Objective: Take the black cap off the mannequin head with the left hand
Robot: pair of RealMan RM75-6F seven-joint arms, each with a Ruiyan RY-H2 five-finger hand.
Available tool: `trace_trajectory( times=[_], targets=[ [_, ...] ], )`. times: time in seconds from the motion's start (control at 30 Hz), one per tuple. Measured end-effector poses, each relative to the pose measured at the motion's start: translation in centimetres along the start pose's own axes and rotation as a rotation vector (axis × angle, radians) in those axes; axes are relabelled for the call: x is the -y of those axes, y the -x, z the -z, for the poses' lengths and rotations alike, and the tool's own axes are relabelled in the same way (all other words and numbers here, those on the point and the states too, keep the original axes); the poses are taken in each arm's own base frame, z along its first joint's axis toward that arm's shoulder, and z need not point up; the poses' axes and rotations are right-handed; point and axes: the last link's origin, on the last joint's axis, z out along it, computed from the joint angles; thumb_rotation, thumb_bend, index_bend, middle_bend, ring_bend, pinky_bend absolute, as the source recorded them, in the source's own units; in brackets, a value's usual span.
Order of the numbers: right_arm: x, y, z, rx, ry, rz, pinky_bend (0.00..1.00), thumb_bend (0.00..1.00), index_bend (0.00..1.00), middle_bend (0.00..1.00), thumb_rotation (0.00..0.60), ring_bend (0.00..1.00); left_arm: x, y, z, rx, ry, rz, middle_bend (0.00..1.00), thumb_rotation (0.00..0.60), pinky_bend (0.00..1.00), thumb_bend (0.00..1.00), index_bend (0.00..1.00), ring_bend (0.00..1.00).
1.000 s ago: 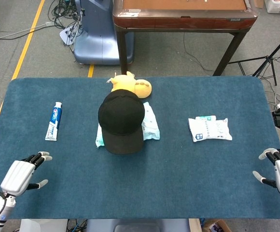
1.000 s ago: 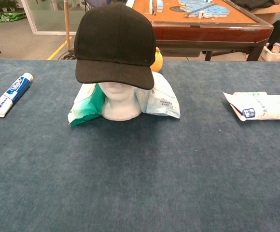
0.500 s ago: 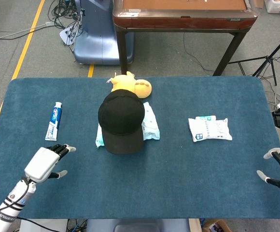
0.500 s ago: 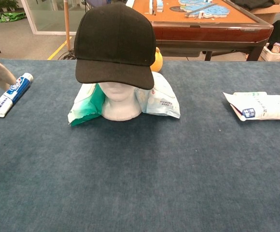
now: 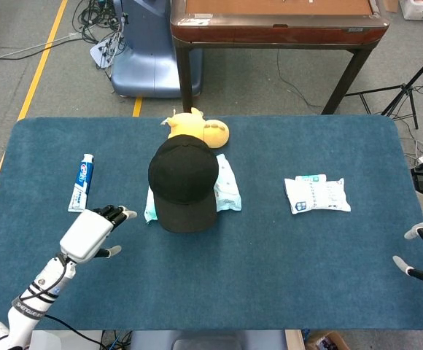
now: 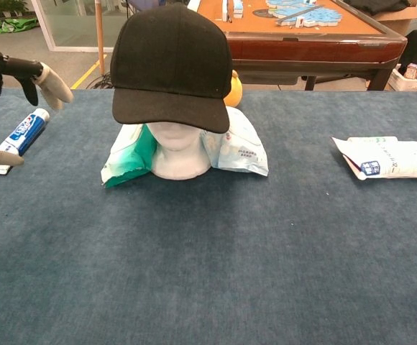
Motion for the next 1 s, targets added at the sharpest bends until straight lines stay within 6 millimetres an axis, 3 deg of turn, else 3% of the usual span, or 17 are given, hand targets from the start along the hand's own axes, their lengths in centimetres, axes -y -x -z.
trace_trajectory(
  times=[0.37, 1.0],
  targets=[
    [-0.2, -0.2, 0.0, 0.002, 0.004, -0.013, 0.37, 0.07, 0.48, 0.39, 0.600, 0.30, -1.0, 0.4, -2.8, -0.002, 0.112, -0.002, 0.43, 0.600, 0.59, 0.02, 0.32, 0.36],
    [-0.2, 0.1, 0.0, 0.023, -0.001, 0.002, 0.37, 0.07, 0.48, 0.39, 0.600, 0.30, -3.3, 0.1, -4.9, -0.026, 0.147, -0.028, 0.44, 0.600, 0.58, 0.02, 0.32, 0.38]
  ],
)
